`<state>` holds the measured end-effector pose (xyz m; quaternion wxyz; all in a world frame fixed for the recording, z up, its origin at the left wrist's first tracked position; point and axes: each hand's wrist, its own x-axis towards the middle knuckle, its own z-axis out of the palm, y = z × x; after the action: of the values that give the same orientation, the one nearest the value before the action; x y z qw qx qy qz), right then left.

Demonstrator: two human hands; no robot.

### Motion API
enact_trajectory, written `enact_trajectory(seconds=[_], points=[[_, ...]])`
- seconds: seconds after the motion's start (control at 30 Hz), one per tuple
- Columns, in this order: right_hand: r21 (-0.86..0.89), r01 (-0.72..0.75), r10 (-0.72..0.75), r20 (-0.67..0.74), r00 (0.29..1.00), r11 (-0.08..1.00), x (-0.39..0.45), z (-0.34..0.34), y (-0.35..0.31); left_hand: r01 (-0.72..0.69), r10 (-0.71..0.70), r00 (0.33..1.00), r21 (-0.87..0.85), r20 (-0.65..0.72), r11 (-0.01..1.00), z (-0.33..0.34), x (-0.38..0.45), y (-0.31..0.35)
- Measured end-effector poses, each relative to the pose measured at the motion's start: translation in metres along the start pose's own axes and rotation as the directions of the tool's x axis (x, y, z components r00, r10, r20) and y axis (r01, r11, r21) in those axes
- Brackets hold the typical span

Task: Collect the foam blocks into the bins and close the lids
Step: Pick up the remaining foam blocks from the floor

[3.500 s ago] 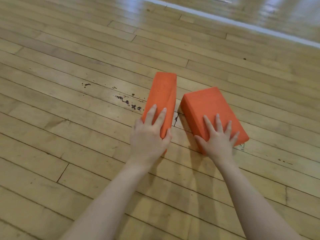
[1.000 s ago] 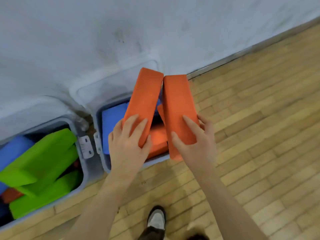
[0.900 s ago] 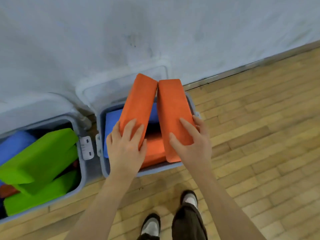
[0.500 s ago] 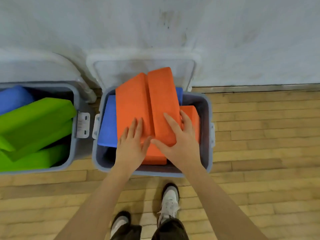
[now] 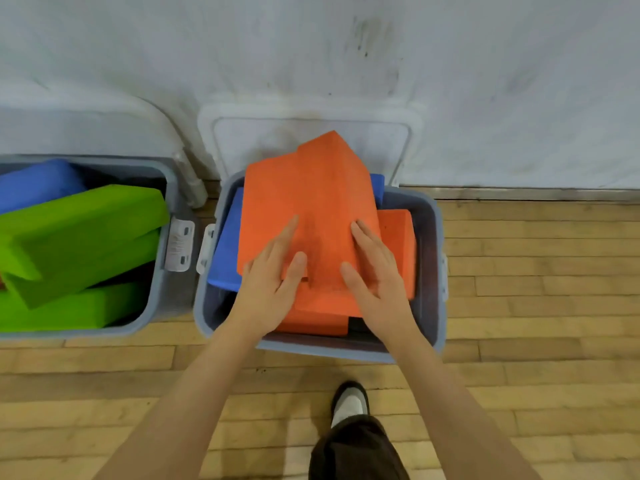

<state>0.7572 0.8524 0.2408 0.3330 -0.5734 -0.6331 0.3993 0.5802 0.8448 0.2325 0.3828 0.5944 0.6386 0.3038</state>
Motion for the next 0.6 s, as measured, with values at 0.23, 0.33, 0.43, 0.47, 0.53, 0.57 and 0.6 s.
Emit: enact_trajectory(seconds=[0.23,0.33,0.43,0.47,0.53,0.57,0.6], points=[[0.063,0.111,-0.116,0.074,0.991,0.992,-0.002,0.003,0.029,-0.191,0.223,0.973,0.355,-0.051,0.915,0.016,0.007,-0.011],[-0.140,0.182,-0.185,-0.005,0.983,0.973,-0.001,0.011,0.040,-0.269,0.312,0.948,0.371,-0.062,0.889,0.020,0.011,-0.021],[-0.194,0.177,-0.191,-0.052,0.980,0.965,0.001,0.023,0.044,-0.346,0.375,0.927,0.335,-0.025,0.876,0.021,0.010,-0.033],[-0.171,0.181,-0.192,-0.048,0.980,0.968,-0.002,0.026,0.047,-0.379,0.409,0.912,0.339,-0.020,0.861,0.020,0.008,-0.038],[-0.153,0.207,-0.214,-0.037,0.976,0.966,-0.008,0.031,0.053,-0.449,0.476,0.879,0.360,0.016,0.818,0.018,0.003,-0.048],[-0.169,0.222,-0.231,-0.033,0.972,0.960,-0.010,0.032,0.058,-0.468,0.491,0.870,0.380,0.039,0.798,0.017,0.002,-0.054],[-0.189,0.239,-0.249,-0.028,0.968,0.952,-0.013,0.033,0.059,-0.471,0.497,0.867,0.408,0.048,0.782,0.017,0.000,-0.060]])
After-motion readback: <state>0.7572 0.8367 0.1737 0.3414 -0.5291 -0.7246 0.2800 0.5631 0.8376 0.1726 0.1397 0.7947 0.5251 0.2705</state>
